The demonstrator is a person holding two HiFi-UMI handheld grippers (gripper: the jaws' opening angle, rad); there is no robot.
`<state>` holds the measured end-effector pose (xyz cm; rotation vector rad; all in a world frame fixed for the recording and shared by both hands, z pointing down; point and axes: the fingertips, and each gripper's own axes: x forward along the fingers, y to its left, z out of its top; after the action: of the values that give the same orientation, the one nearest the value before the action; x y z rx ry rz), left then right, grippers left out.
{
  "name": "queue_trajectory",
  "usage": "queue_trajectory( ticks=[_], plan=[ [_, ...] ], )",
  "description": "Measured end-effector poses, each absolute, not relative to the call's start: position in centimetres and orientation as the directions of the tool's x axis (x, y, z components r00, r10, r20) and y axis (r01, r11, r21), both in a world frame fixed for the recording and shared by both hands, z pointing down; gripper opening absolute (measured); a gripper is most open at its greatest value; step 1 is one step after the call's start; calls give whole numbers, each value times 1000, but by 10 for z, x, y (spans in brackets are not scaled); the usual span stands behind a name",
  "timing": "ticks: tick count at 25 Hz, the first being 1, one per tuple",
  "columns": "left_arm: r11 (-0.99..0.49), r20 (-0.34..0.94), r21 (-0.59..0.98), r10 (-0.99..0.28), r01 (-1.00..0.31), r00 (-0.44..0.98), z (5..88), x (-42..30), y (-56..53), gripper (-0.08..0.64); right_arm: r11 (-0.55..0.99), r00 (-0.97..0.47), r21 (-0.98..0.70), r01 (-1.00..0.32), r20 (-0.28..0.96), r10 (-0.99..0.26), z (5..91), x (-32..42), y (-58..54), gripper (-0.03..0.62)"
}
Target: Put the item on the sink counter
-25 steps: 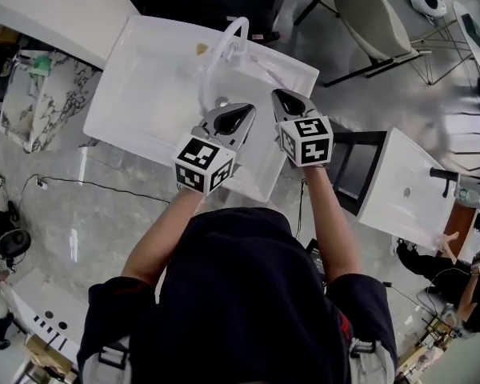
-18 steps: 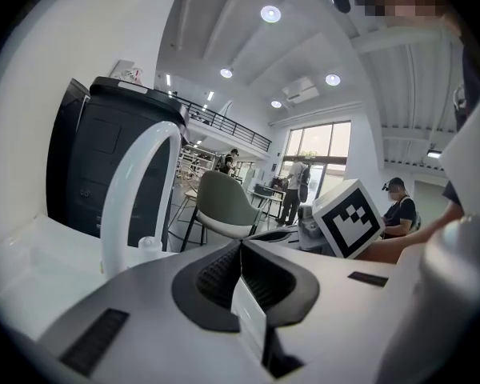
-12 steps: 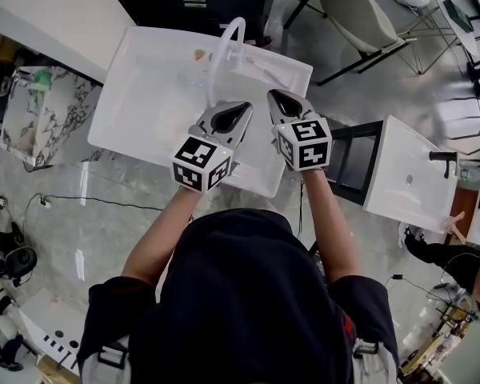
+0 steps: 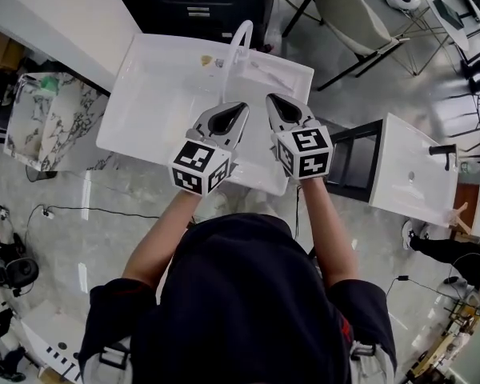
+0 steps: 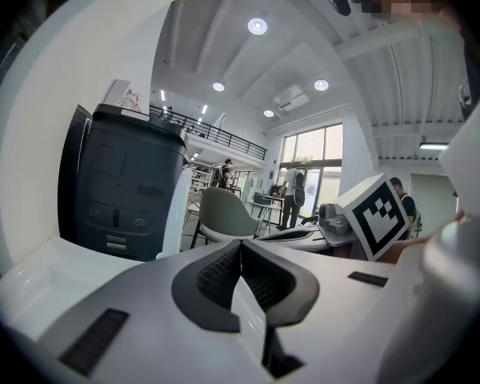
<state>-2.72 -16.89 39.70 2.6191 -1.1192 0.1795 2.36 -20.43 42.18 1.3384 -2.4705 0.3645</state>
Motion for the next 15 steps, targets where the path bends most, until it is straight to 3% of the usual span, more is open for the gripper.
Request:
queue_trajectory(
  ticks=[15],
  plan=[
    [-679, 187, 202, -681, -706, 708, 386, -65, -133, 15, 514, -510, -84, -854, 332, -793, 404, -9, -160, 34]
  ],
)
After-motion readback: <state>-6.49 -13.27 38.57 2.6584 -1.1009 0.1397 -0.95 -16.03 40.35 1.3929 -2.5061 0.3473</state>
